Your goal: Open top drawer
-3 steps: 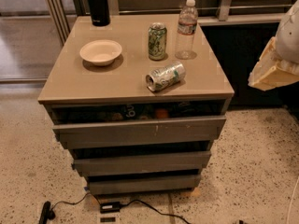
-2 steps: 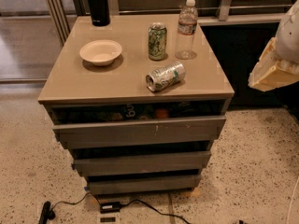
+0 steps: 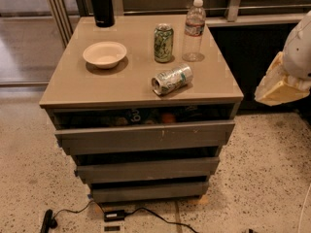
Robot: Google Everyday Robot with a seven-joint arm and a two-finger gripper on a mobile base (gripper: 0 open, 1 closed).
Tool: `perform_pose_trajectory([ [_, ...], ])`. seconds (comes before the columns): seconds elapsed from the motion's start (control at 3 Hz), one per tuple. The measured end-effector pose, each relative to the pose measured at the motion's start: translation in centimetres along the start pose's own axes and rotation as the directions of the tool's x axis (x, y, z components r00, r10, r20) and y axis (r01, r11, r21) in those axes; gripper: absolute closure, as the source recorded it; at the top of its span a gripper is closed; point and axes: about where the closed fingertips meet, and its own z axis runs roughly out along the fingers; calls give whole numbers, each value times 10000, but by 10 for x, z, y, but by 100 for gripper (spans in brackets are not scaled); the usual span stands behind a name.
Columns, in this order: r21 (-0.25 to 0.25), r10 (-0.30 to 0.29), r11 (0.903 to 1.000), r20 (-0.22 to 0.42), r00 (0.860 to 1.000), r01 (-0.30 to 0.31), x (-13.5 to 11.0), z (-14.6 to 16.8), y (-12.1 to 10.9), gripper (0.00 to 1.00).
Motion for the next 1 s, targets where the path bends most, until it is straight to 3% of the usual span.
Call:
perform_pose_trajectory([
  [0.67, -411, 264, 9988, 310, 9992, -252, -2, 38, 27, 100],
  [1.0, -362, 443, 9984, 519, 9977, -425, -5, 63, 36, 100],
])
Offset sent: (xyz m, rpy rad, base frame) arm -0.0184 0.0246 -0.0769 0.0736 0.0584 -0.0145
